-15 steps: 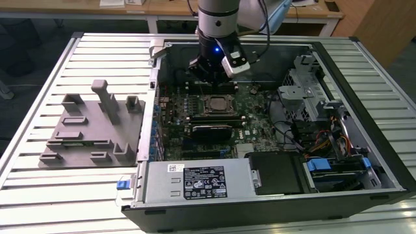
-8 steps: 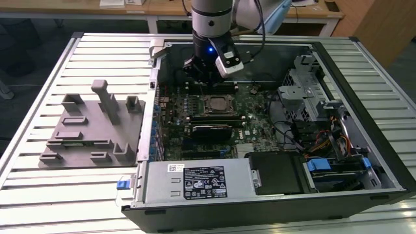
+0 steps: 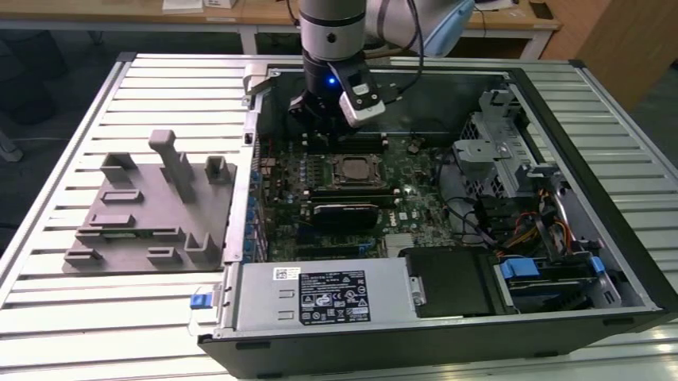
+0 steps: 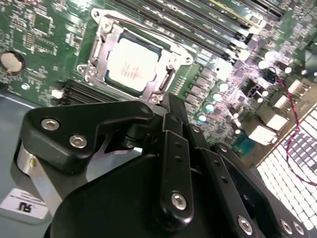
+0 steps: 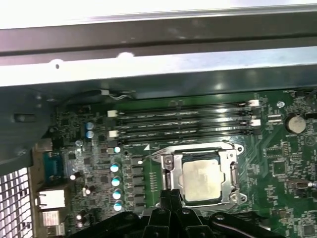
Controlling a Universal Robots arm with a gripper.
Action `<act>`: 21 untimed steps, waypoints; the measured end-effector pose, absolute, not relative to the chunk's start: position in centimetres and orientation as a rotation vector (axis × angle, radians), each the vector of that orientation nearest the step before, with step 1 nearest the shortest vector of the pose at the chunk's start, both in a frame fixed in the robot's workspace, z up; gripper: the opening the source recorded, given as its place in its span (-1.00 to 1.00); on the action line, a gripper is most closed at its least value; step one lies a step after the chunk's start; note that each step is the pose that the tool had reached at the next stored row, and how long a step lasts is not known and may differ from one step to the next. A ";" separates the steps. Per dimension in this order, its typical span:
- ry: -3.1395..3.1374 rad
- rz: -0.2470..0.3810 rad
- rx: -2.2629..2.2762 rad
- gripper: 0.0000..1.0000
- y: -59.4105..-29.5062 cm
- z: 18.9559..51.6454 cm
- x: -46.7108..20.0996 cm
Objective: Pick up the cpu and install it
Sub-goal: 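Install the first cpu locking lever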
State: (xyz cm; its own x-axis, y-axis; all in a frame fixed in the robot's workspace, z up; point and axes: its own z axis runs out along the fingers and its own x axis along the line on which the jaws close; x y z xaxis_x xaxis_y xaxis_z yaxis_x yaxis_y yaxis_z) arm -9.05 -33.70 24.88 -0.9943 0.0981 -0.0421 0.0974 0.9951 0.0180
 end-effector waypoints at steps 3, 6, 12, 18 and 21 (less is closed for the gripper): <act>3.095 0.025 0.152 -0.79 -33.7 24.9 -9.5; 3.095 0.025 0.152 -0.79 -33.7 24.9 -9.9; 3.095 0.025 0.152 -0.79 -33.7 24.9 -10.5; 3.095 0.025 0.152 -0.79 -33.7 24.9 -10.9; 3.095 0.025 0.152 -0.79 -33.7 24.9 -11.1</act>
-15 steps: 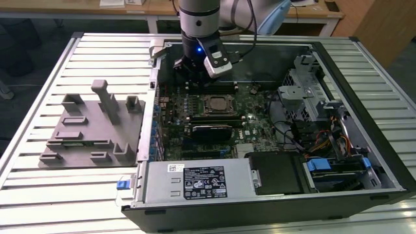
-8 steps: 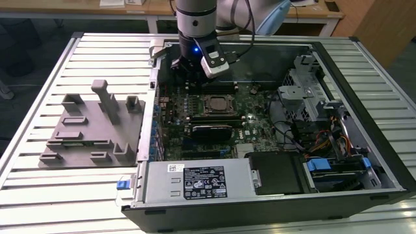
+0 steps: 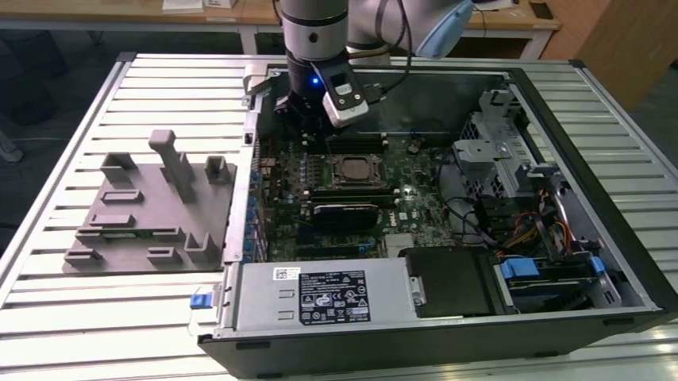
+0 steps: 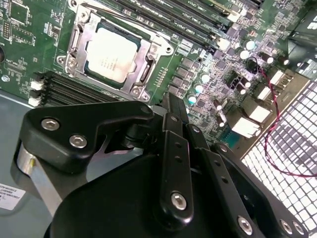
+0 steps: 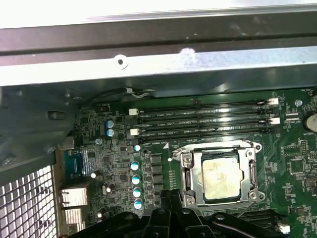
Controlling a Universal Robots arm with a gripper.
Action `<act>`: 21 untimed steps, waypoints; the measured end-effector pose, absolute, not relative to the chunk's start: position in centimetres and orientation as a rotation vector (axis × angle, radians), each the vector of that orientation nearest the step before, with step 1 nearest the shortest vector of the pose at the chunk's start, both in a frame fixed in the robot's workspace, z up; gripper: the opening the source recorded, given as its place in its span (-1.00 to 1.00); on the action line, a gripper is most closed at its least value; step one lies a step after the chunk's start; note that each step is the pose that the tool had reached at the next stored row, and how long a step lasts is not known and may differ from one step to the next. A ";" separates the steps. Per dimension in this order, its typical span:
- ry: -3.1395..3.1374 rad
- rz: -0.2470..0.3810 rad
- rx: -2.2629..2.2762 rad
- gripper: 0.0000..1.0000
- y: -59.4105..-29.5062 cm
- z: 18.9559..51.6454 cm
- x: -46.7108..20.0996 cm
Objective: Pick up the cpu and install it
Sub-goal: 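Install the first cpu locking lever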
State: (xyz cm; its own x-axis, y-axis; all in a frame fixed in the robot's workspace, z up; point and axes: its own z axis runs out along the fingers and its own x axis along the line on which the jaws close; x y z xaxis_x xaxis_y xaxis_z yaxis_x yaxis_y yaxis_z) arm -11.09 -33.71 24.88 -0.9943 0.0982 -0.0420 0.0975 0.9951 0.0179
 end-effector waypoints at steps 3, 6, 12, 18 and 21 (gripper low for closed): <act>3.095 0.025 0.152 -0.79 -33.7 24.9 -11.3; 3.095 0.025 0.152 -0.79 -33.7 24.9 -11.7; 3.096 0.107 0.154 -0.79 -33.8 24.9 -12.0; 3.095 0.168 0.155 -0.79 -33.8 24.9 -12.0; 3.095 0.170 0.155 -0.79 -33.8 24.9 -12.0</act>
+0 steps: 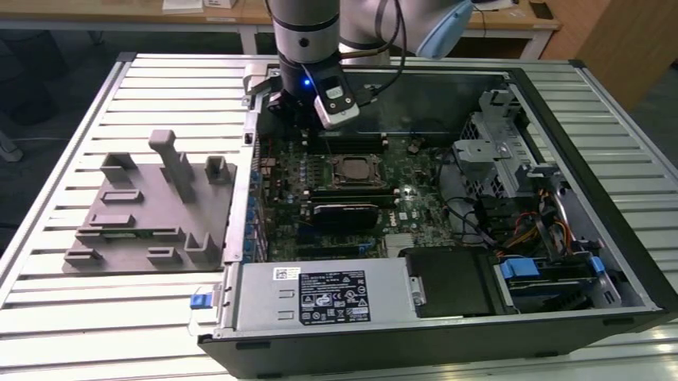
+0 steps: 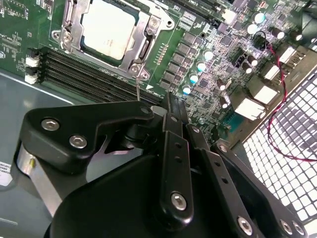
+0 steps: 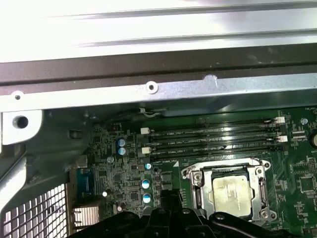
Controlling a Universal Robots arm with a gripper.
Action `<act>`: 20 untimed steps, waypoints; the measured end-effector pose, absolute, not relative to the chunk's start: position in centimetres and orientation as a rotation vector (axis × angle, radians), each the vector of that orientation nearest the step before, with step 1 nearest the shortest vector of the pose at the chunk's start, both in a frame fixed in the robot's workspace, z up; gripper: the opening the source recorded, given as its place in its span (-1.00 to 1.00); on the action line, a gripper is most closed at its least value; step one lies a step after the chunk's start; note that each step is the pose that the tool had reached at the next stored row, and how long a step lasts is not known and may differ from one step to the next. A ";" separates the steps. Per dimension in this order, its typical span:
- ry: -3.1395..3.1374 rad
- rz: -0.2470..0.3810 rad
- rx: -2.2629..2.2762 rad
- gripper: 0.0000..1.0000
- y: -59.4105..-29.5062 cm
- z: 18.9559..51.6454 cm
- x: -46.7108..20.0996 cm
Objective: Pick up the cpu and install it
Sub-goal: 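Install the first cpu locking lever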
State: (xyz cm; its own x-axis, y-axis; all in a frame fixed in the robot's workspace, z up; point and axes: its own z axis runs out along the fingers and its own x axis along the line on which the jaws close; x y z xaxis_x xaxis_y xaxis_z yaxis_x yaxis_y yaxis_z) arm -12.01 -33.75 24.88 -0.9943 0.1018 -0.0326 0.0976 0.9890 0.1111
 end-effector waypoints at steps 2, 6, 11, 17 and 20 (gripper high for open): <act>3.095 0.170 0.155 -0.79 -33.8 24.9 -12.0; 3.095 0.171 0.155 -0.79 -33.8 24.8 -12.0; 3.095 0.171 0.155 -0.79 -33.8 24.7 -12.0; 3.095 0.171 0.155 -0.79 -33.8 24.5 -12.0; 3.095 0.177 0.155 -0.79 -33.8 24.4 -12.0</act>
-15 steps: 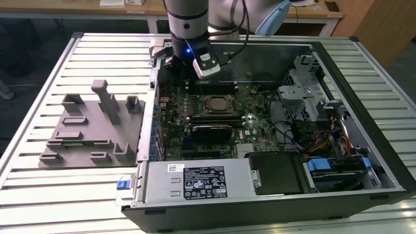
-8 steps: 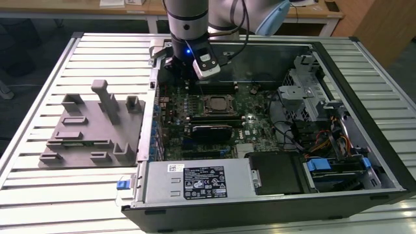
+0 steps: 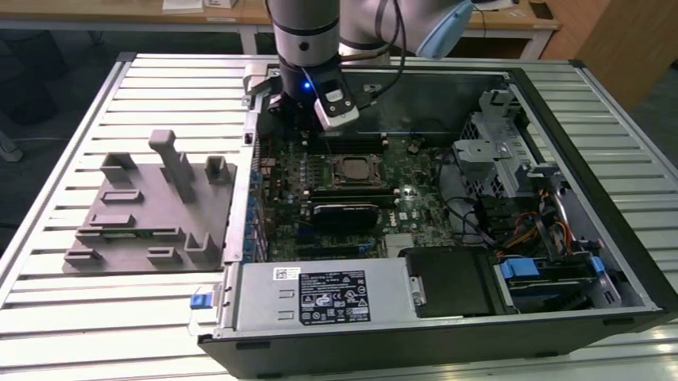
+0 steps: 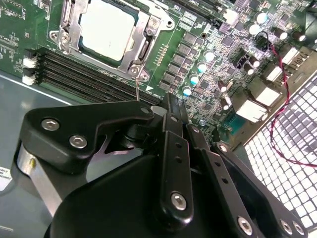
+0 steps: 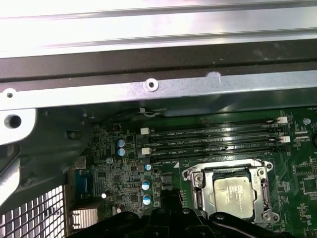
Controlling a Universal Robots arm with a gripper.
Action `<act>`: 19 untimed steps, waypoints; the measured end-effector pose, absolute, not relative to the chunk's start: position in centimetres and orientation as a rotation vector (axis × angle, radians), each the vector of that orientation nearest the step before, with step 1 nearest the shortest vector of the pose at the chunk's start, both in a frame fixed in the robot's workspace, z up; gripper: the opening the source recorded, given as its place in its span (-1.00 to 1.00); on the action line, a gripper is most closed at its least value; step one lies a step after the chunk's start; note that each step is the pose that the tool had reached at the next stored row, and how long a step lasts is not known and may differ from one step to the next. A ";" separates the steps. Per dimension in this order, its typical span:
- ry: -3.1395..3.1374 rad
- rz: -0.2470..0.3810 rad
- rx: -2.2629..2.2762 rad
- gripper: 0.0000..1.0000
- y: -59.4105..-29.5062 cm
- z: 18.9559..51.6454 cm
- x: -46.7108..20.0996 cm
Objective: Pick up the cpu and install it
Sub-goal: 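Install the first cpu locking lever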
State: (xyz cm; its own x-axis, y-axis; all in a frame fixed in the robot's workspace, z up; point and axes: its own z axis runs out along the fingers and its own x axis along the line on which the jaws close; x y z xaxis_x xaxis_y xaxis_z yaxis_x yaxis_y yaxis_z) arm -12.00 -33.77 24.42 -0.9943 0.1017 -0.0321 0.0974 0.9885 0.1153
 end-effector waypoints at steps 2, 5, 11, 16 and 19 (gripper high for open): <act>3.095 0.187 0.155 -0.79 -33.8 24.3 -12.0; 3.095 0.231 0.156 -0.79 -33.8 24.2 -12.0; 3.091 0.364 0.159 -0.79 -33.8 24.2 -12.0; 3.089 0.388 0.160 -0.79 -33.8 24.2 -12.0; 3.089 0.388 0.160 -0.79 -33.8 24.2 -11.6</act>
State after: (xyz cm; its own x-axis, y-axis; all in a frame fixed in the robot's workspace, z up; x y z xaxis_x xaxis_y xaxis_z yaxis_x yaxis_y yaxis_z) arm -11.64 -33.76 24.16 -0.9944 0.1047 -0.0111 0.0987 0.9637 0.2480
